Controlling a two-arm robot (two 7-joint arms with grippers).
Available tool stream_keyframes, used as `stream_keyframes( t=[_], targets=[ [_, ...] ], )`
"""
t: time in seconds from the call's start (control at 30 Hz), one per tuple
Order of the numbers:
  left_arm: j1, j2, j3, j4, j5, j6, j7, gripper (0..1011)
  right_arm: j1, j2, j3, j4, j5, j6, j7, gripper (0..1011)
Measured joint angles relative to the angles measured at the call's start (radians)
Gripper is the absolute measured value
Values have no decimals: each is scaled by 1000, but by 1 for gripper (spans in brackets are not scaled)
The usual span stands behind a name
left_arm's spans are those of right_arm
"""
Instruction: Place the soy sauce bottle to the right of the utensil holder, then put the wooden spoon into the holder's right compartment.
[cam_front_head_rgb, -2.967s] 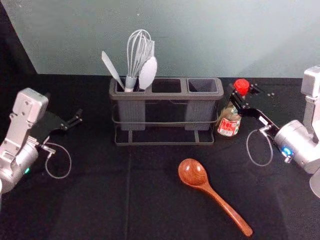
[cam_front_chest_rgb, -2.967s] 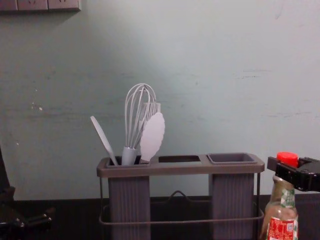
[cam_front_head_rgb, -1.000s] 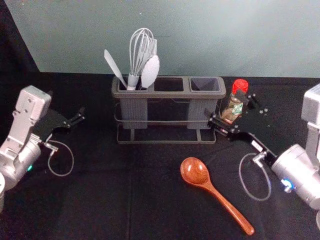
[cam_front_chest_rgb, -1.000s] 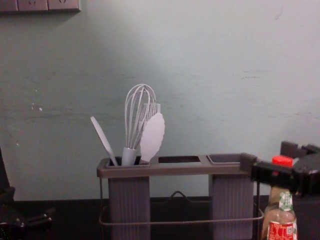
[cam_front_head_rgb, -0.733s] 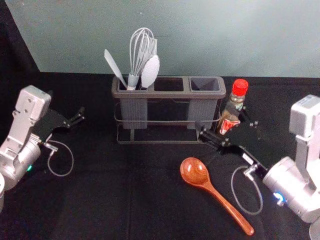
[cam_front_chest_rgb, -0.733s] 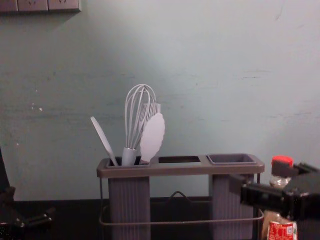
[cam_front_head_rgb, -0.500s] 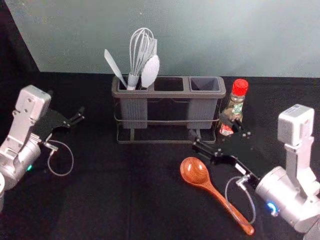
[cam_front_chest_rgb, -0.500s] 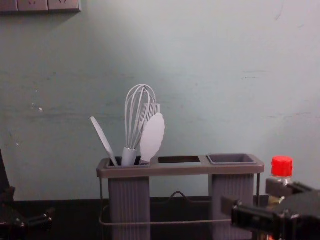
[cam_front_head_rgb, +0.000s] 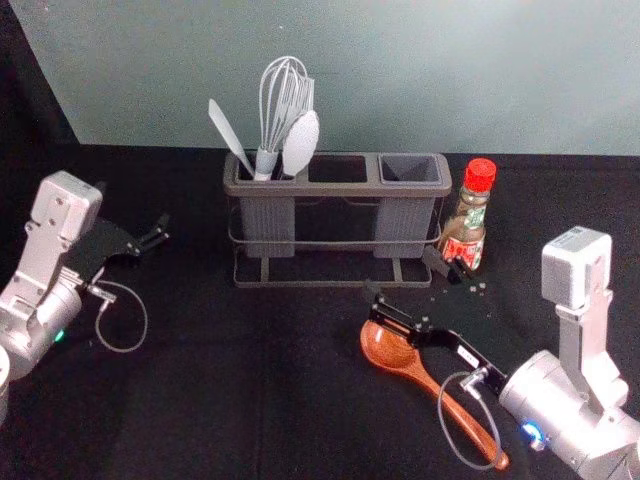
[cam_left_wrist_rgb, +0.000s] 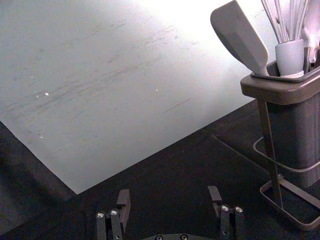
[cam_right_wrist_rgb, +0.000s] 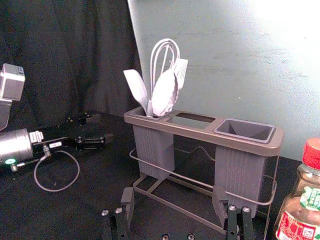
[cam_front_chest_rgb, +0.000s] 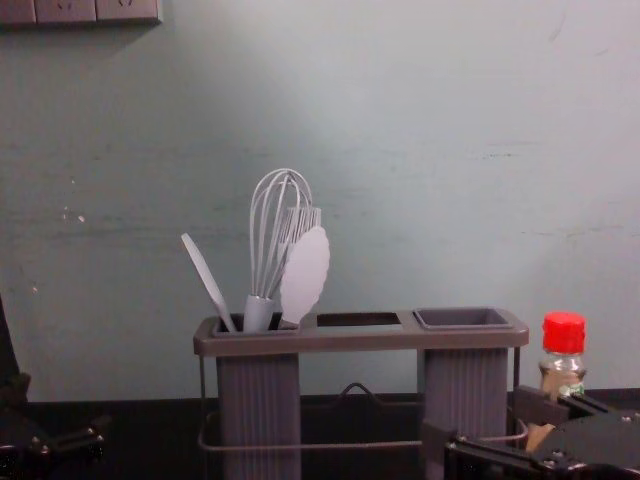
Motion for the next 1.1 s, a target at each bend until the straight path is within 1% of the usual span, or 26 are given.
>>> stream_keyframes(
  t=[0.97,1.0,1.1],
  targets=[
    [0,0,0,0,0,0,0,1011,1,0,0,-2,-3,1,-3,1003],
    [0,0,0,0,0,0,0,1011,2,0,0,-2,-3,4,-3,1003],
    [0,0,0,0,0,0,0,1011,5,1,-3,-14,-8,56,-16,1003]
  ],
)
